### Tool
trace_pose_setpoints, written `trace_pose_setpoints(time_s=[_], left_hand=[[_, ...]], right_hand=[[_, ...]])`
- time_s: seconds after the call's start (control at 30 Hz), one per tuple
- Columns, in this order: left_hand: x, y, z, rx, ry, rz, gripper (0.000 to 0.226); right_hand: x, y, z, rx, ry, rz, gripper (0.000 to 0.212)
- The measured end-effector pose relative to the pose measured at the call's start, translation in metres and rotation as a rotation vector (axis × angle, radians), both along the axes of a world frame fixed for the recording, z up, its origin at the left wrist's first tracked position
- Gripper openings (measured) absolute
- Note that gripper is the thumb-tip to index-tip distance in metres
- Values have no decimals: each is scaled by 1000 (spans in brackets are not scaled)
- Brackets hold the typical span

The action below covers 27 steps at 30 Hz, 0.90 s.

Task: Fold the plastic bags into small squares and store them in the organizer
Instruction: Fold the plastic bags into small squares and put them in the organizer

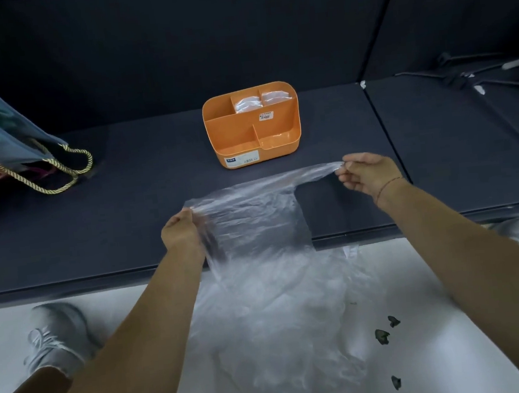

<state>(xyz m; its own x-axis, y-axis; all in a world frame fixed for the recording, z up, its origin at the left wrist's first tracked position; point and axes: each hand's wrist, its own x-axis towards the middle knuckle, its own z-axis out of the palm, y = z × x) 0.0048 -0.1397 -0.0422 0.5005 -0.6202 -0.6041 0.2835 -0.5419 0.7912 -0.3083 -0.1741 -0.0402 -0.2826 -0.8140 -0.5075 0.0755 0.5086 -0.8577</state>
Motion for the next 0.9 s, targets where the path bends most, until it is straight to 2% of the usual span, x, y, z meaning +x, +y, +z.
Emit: trace_pose_setpoints(time_s=[0.13,0.23,0.43,0.53,0.67,0.83,0.9], left_hand=[[3,-12,-9,58,-107,-4,29],[7,-19,-15,36,-179,-17,24],[13,-23,-23,21,-295,-24,29],[19,-25,-25,59,-300,-81,28],[19,-25,-24,67,-272,-95,28],[17,-19,-22,39,-262,-109,31],[20,-20,-21,40,-249,-85,29]], right_hand=[[11,-9,-12,106,-100,-18,26],[16,-14,-20,82,-74,-71,19],[11,-29,-22,87,61,-169,21],[9,-29,-20,178,-1,-181,16],[24,-33,-14,280,-84,-21,38],[43,-44,-19,279,-23,28,14],[44,-44,-21,215,-46,-1,11]])
